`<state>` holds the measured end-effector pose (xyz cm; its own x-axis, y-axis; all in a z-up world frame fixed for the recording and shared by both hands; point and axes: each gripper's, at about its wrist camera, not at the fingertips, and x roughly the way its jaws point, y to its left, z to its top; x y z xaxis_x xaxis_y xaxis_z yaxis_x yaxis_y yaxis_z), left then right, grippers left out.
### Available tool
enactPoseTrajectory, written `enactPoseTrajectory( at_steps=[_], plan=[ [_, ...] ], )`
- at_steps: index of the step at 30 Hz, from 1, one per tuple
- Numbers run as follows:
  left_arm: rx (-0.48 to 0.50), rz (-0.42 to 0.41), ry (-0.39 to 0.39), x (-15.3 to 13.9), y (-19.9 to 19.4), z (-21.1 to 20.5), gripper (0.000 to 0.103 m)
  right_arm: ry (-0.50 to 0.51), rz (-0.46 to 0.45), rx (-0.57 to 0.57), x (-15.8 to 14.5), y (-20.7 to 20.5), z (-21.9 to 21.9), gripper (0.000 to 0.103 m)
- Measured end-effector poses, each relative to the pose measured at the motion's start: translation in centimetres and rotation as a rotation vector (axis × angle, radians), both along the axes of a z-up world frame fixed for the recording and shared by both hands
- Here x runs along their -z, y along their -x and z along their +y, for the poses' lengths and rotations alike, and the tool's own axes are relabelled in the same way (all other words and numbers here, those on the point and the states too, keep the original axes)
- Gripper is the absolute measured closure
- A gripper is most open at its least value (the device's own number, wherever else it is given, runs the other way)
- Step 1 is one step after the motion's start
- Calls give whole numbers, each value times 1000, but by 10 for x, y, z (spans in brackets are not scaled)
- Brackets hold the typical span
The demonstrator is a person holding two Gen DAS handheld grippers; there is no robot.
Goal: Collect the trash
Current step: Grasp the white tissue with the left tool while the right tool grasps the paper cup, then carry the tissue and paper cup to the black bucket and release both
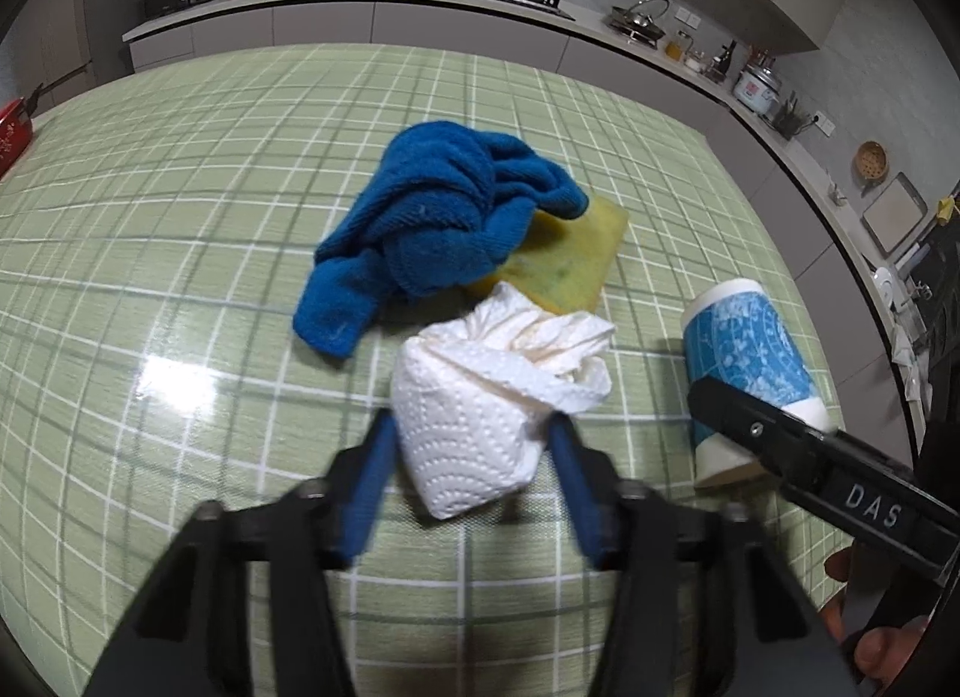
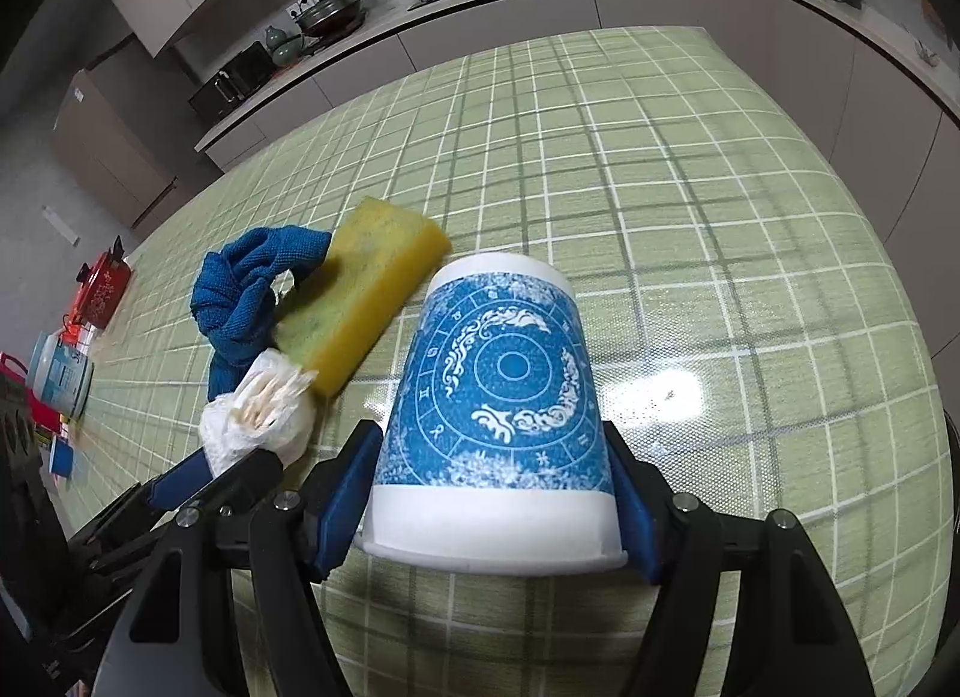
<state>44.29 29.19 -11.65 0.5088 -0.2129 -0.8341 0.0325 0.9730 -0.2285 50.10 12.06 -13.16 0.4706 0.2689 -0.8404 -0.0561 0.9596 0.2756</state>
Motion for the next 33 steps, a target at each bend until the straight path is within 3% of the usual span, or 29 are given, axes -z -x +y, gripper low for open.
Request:
enactPoseTrajectory(
  at_steps=[8,17,19,21,22,25,26,27,28,33],
  plan=[
    [8,-36,25,-5,11,-1,72,0,-30,-10,-5,9,-5,41],
    [6,-46,40,-14,28,1,74,32,-40,-23,-9,28,-17,43],
    [-1,-27,44,-10,30,1,69,27,-36,-21,-8,31,-22,43],
    [-28,-15,17,-6,31,-1,37,30,-28,-32,-8,32,-24,39],
    [-38,-12,7,-6,30,-2,32,27,-27,-30,-8,32,-25,35],
    [-30,-27,-1,-4,26,-5,31,26,-19,-20,-5,30,-27,34],
    [-22,-29,-4,-3,25,-6,35,16,-19,-17,-4,29,-28,34],
    [-16,-23,-3,-1,23,-7,52,11,-19,-17,-3,29,-28,34],
    [-13,-17,0,0,22,-7,59,8,-22,-14,-3,29,-29,34],
    [-17,-25,-7,-1,26,-9,73,2,-32,-18,-6,32,-31,43]
  ],
)
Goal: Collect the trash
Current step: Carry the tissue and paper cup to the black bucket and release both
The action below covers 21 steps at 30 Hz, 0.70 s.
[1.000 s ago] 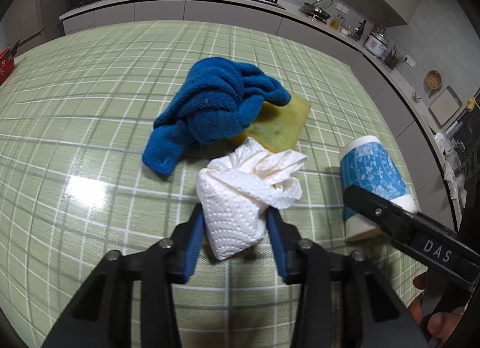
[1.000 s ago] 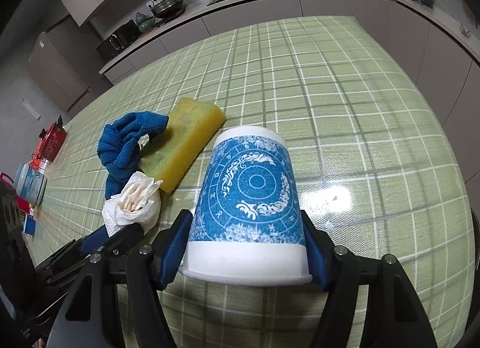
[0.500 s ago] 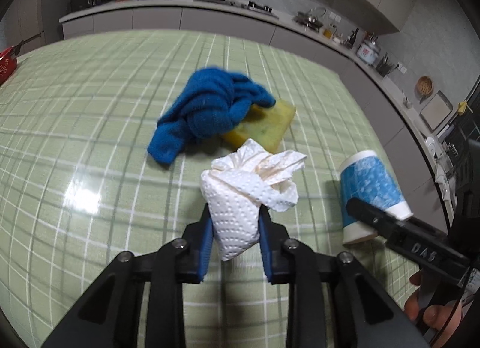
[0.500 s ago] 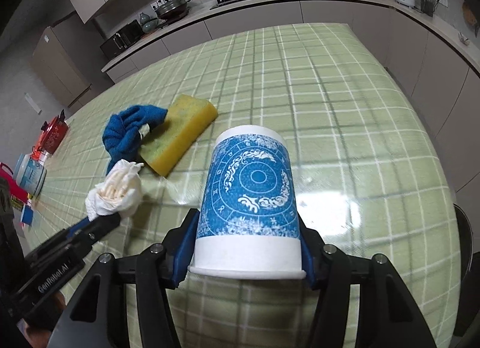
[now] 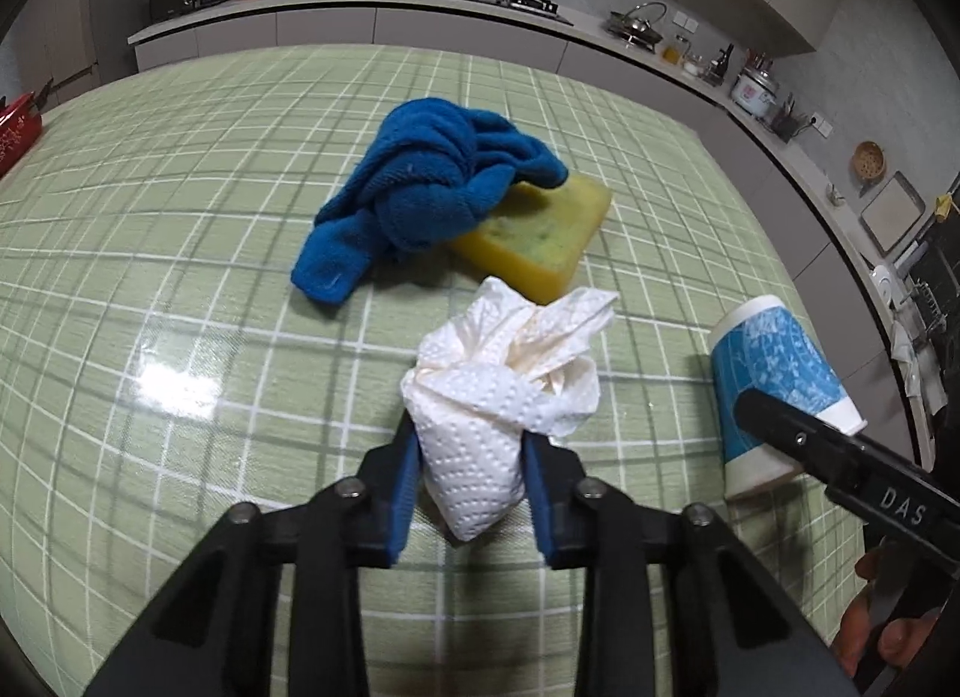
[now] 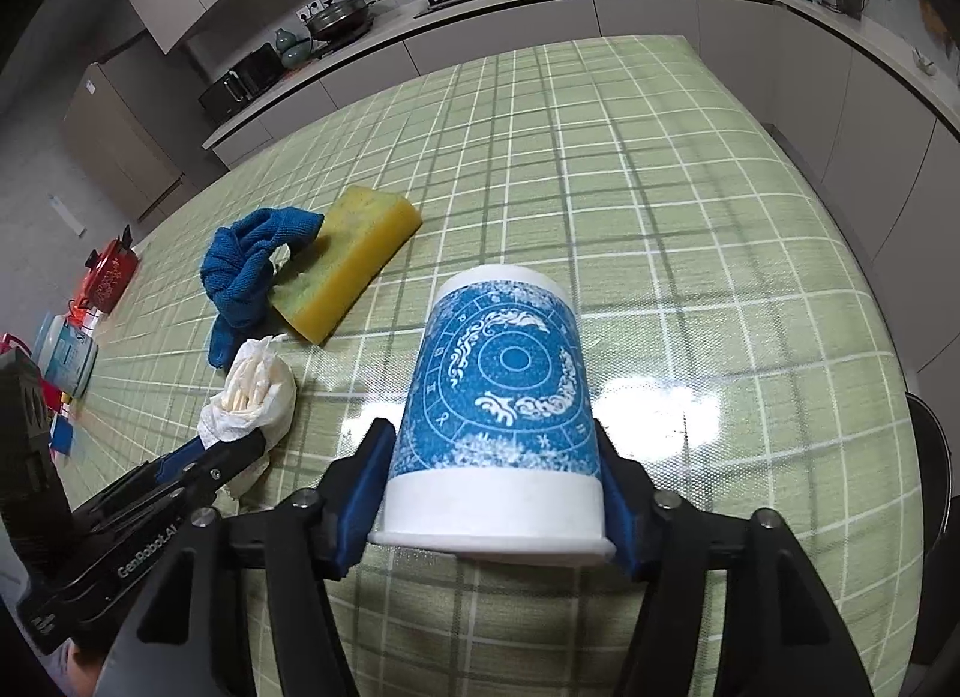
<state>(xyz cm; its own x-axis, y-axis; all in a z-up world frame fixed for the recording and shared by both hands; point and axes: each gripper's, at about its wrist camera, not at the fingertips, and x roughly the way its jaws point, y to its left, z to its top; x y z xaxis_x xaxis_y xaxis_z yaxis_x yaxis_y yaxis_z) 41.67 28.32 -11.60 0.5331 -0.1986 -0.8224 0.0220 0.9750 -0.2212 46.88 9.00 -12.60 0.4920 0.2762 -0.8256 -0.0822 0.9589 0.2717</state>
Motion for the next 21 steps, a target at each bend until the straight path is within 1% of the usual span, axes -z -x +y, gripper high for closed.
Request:
enactPoseTrajectory(
  at_steps=[3,7,11,13,15,17,21],
  plan=[
    [-1,-34,-4,-8,9,-5,74,-19,-11,-5,-3,5,-5,46],
    [-15,-65,-1,-21,18,-19,74,-49,-34,-19,-10,15,-17,46],
    [-28,-78,19,-31,29,-40,74,-76,-63,-36,-23,26,-40,46],
    [-24,-83,38,-36,35,-52,74,-95,-71,-31,-30,32,-59,46],
    [3,-87,53,-40,41,-67,74,-103,-80,-16,-35,39,-76,46],
    [53,-89,65,-43,43,-83,74,-107,-91,22,-40,49,-97,46],
    [196,-69,106,-39,44,-123,74,-92,-115,175,-46,81,-146,46]
  ],
)
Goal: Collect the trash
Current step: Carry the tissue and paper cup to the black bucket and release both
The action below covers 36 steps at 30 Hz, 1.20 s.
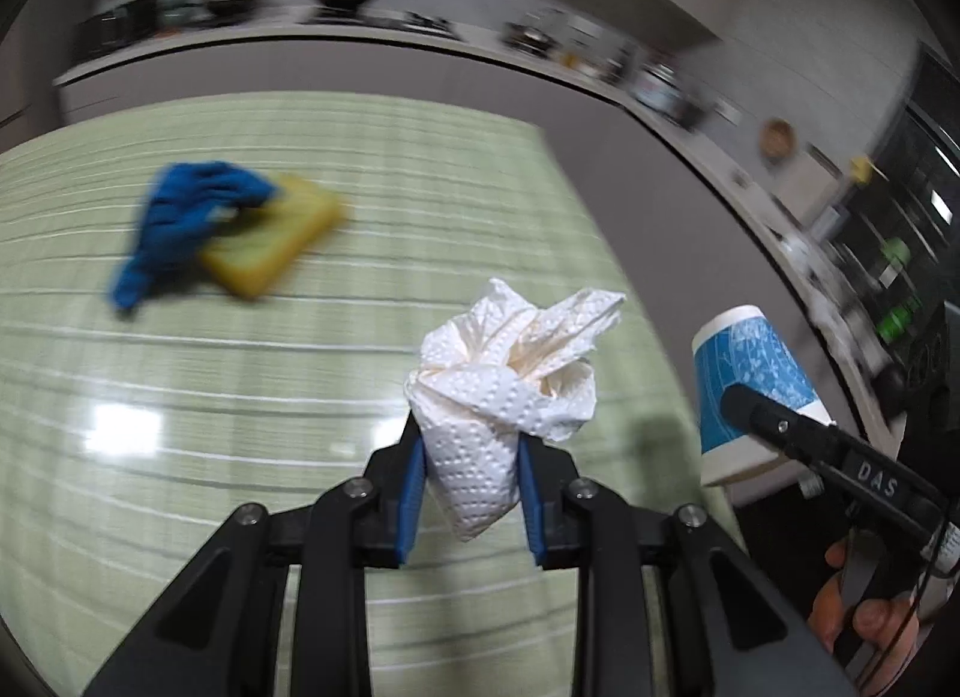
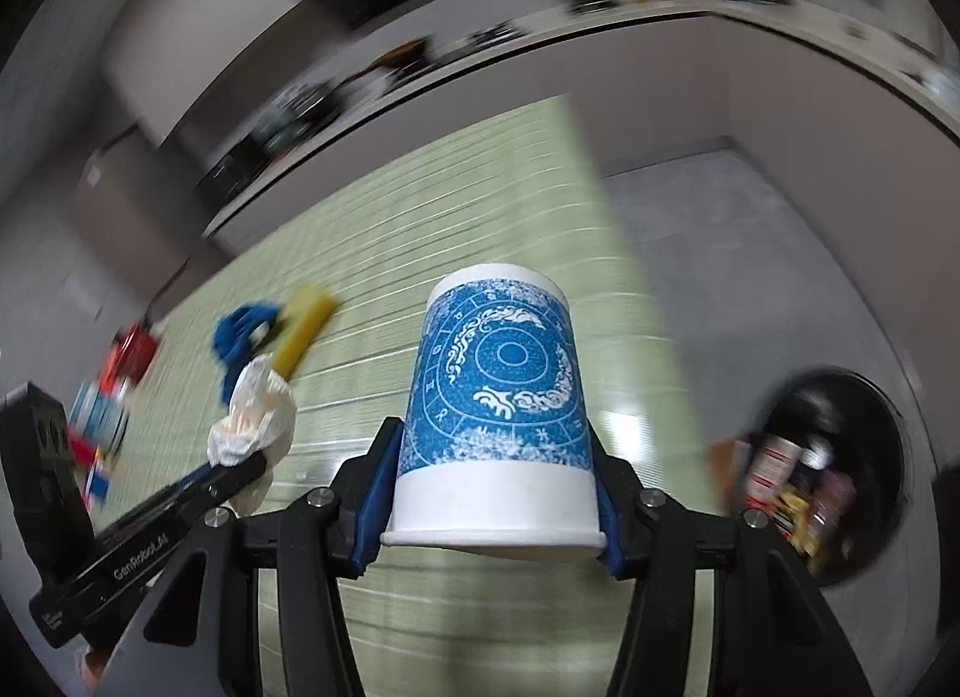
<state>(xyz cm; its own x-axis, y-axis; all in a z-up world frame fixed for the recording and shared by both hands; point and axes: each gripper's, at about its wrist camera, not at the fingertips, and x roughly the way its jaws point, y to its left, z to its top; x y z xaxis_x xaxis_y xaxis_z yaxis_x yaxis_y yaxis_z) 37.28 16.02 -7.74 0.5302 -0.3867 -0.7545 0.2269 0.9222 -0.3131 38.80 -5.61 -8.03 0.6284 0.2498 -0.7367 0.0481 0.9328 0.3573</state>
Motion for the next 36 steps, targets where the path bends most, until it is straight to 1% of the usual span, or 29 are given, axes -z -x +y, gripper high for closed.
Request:
enactPoseTrajectory(
  at_steps=[2,5,9,12,14,16,18,21,23,24,27,29,31,32,34,35,36],
  plan=[
    [50,11,18,1,2,-21,74,4,17,91,1,19,-27,46],
    [121,30,29,2,7,-55,74,36,45,184,3,42,-65,46],
    [185,39,31,-3,14,-106,74,48,63,277,8,67,-117,46],
    [218,41,17,-4,21,-150,74,37,90,306,25,76,-157,46],
    [221,63,15,2,22,-183,74,25,116,301,41,78,-185,46],
    [201,90,15,12,24,-213,74,8,145,278,59,73,-210,46],
    [189,122,23,23,25,-235,74,-1,172,257,74,67,-233,46],
    [160,146,-7,46,28,-276,74,-10,204,215,94,60,-262,46],
    [134,172,-17,62,26,-291,74,-10,226,179,108,50,-279,46],
    [114,184,-32,74,24,-300,74,-9,234,164,114,46,-284,46],
    [68,226,-60,103,18,-313,74,-12,258,119,135,34,-297,45],
    [45,241,-83,118,15,-319,74,-14,272,94,149,26,-304,43],
    [22,267,-102,133,11,-323,72,-28,289,69,164,18,-308,38],
    [10,280,-107,140,9,-324,70,-37,296,58,171,14,-309,38],
    [-27,290,-127,149,5,-328,63,-28,308,48,181,9,-310,34],
    [-37,302,-136,154,2,-330,49,-21,315,43,185,6,-311,34],
    [-39,318,-146,158,1,-331,39,-15,321,39,188,3,-312,34]
  ],
)
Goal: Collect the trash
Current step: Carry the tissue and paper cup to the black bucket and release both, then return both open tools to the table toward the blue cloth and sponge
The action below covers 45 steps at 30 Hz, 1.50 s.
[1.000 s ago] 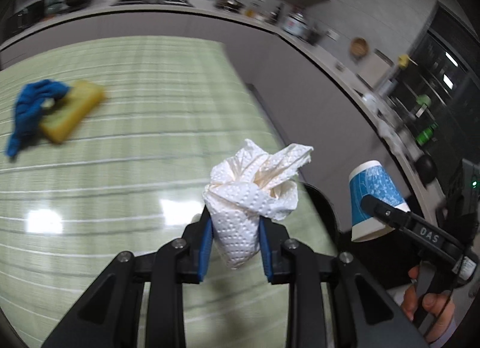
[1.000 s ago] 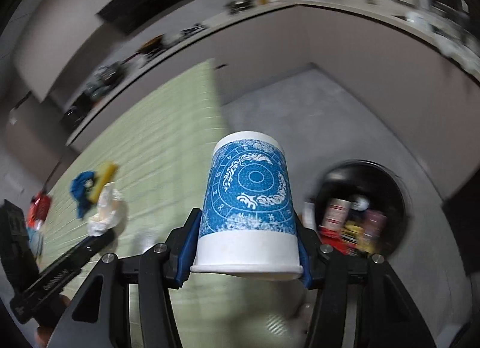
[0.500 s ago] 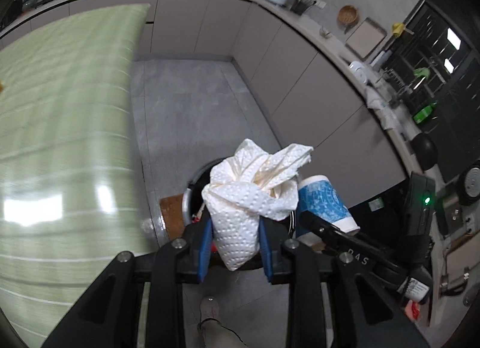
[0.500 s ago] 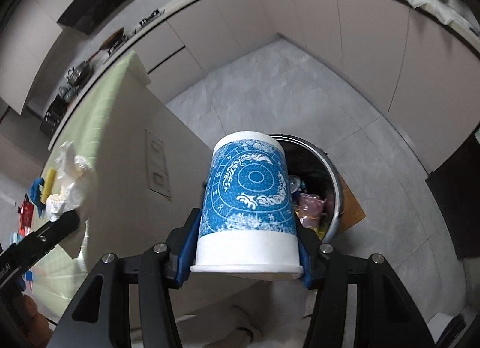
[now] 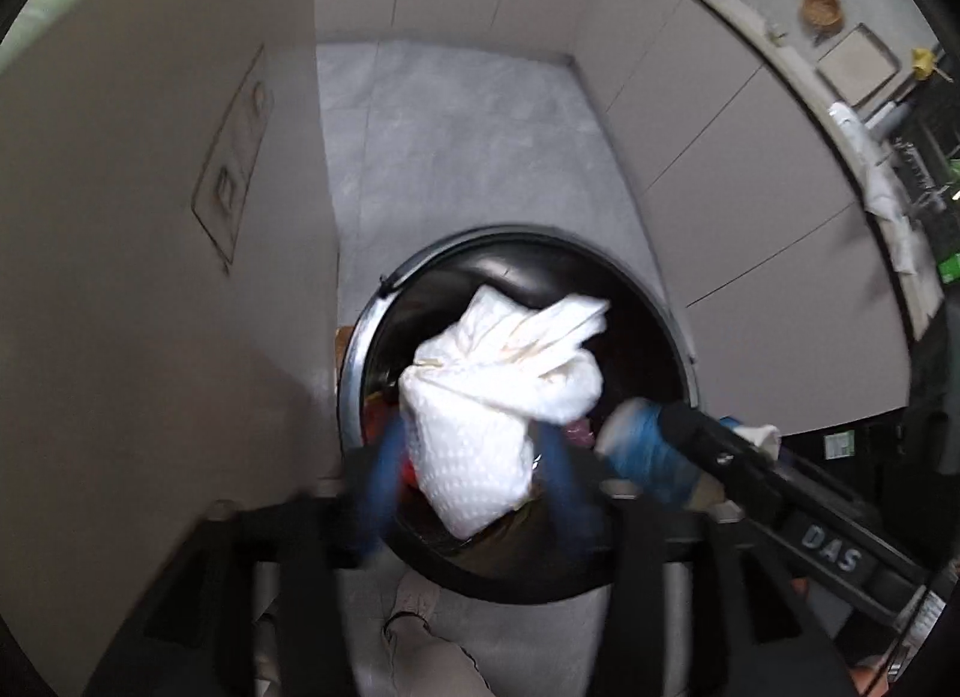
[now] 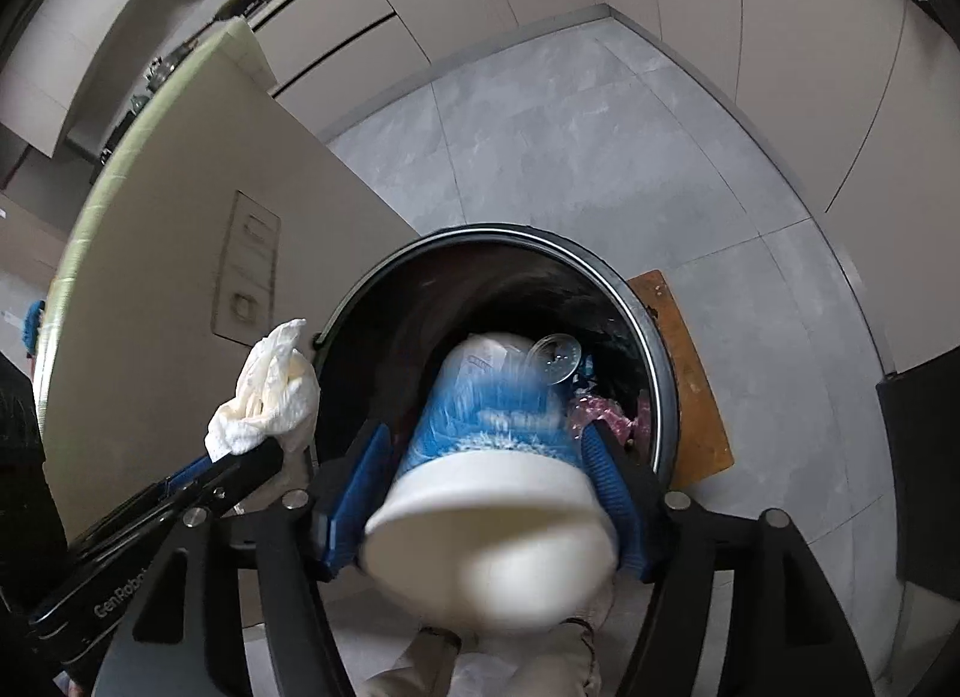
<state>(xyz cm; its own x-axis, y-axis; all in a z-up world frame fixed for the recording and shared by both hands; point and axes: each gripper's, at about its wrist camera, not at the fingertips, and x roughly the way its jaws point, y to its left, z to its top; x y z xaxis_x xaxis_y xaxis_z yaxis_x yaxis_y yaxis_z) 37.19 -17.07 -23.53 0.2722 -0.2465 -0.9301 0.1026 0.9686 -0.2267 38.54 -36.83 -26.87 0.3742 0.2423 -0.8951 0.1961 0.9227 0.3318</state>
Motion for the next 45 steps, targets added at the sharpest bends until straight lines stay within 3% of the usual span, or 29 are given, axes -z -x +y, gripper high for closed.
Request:
enactPoseTrajectory(
  at_steps=[4,7,16,23,28,32,39,45],
  plan=[
    [7,38,-35,5,-6,-6,37,-14,-22,12,-1,-2,-10,34],
    [-4,16,-44,-11,-4,-4,37,-7,-57,25,-13,3,-18,34],
    [5,-49,88,-92,19,14,37,-10,-138,75,-67,13,-17,34],
    [81,-127,185,-157,38,44,37,25,-230,94,-131,25,31,34],
    [93,-181,211,-190,47,110,37,20,-299,106,-171,37,91,34],
    [24,-222,180,-195,45,189,37,7,-335,79,-187,35,155,34],
    [-173,-263,47,-181,33,330,37,-44,-330,-42,-183,13,291,34],
    [-307,-270,-27,-171,12,394,37,-57,-316,-153,-180,-7,364,34]
  ],
)
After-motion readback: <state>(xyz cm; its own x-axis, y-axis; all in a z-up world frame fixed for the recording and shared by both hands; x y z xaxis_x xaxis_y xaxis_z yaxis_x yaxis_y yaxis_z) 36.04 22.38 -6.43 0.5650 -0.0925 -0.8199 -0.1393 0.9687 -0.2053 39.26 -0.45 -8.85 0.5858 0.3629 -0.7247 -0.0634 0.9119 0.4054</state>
